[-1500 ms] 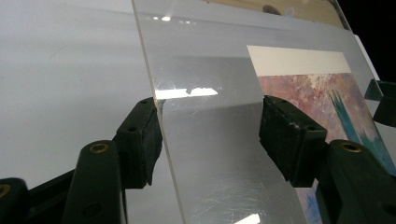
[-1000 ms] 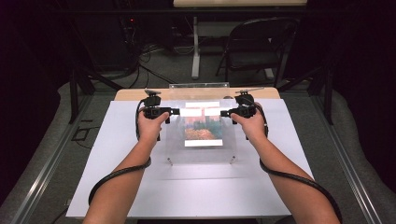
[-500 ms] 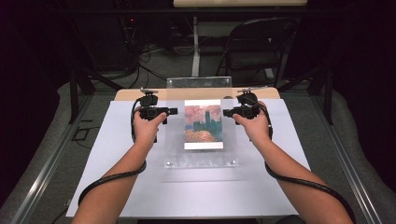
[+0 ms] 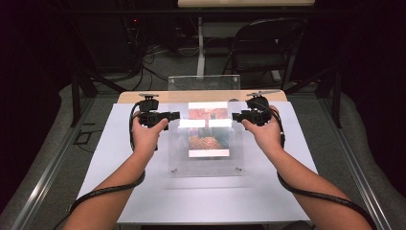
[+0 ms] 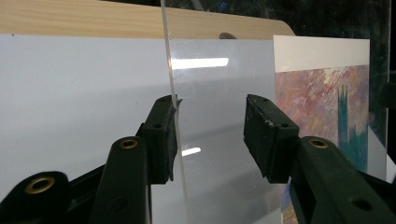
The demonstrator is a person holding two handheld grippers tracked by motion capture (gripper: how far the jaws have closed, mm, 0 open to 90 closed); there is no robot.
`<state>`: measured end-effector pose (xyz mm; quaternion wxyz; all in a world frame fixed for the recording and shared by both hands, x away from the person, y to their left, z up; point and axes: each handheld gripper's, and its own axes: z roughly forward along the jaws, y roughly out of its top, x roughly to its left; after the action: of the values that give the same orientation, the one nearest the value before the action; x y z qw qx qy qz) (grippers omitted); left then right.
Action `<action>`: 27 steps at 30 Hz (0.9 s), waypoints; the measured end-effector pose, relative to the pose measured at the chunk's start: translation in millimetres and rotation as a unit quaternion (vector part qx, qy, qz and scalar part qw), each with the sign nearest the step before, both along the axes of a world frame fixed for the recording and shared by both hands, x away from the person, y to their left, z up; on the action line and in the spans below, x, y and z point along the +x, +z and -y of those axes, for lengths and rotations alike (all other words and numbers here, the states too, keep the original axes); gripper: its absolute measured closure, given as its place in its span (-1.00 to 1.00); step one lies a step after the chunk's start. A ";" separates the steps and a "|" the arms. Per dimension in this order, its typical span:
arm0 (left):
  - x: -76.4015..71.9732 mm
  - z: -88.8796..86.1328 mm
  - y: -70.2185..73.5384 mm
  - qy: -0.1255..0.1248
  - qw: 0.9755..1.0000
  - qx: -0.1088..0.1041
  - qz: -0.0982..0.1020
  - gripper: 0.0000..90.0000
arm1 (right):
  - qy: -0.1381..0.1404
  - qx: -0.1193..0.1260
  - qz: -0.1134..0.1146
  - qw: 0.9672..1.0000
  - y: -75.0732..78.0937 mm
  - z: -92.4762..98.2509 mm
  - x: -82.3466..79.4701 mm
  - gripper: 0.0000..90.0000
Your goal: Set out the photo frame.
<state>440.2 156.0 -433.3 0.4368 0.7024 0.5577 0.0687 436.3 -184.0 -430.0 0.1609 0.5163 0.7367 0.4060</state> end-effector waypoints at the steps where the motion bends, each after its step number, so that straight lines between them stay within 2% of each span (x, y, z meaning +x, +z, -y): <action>1: -1.7 -0.3 0.7 -0.001 1.000 0.000 0.002 0.23 | 0.000 -0.002 0.001 1.000 1.8 0.1 -3.1 0.27; 9: -18.7 -1.4 8.6 -0.010 1.000 0.012 0.021 0.26 | 0.010 -0.016 0.020 1.000 10.1 0.8 -19.1 0.34; 17: -33.1 -1.4 13.1 -0.019 0.999 0.025 0.042 0.27 | 0.014 -0.013 0.032 0.999 14.7 3.6 -32.7 0.41; 27: -46.6 -5.6 16.6 -0.026 0.998 0.017 0.051 0.33 | 0.019 -0.007 0.045 0.999 18.5 6.6 -47.6 0.47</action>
<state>393.6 161.6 -416.6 0.4541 0.7198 0.5150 0.1028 388.7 -190.6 -411.5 0.1897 0.4820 0.7414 0.4265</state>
